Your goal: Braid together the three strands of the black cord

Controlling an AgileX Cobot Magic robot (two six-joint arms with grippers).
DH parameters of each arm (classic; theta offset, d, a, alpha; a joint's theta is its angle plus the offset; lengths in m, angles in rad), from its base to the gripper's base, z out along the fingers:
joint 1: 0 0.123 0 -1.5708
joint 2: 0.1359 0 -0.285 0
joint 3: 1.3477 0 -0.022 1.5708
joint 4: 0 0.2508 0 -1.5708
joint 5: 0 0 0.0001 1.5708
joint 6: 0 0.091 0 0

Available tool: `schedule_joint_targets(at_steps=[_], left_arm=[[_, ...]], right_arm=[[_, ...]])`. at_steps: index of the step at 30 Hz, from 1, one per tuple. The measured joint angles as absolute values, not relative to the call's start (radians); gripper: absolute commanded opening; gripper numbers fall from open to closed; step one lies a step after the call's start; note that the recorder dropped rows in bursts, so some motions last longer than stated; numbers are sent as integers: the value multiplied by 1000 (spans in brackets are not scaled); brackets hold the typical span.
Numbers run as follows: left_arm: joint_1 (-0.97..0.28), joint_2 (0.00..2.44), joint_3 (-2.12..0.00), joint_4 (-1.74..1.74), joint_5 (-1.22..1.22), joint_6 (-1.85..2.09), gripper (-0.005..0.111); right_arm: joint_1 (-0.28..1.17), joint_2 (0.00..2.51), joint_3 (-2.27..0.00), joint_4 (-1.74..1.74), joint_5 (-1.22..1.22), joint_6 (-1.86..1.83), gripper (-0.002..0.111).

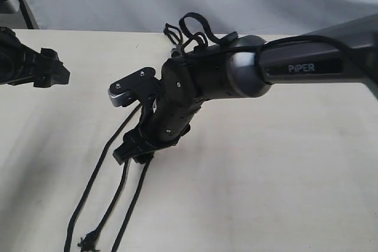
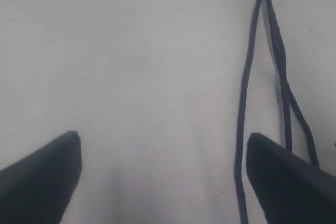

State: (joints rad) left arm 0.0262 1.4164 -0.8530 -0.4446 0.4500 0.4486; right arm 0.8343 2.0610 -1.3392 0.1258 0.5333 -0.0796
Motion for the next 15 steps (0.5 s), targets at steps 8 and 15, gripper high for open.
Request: schedule_joint_targets(at_steps=[8,15], left_arm=[[26,1416,-853,-450,450,457,80],[26,1416,-853,-451,450,461,80]], right_arm=[[834,2166,-1459,0,670,0,42],[834,2176,-1491,-211,854,126,-1]])
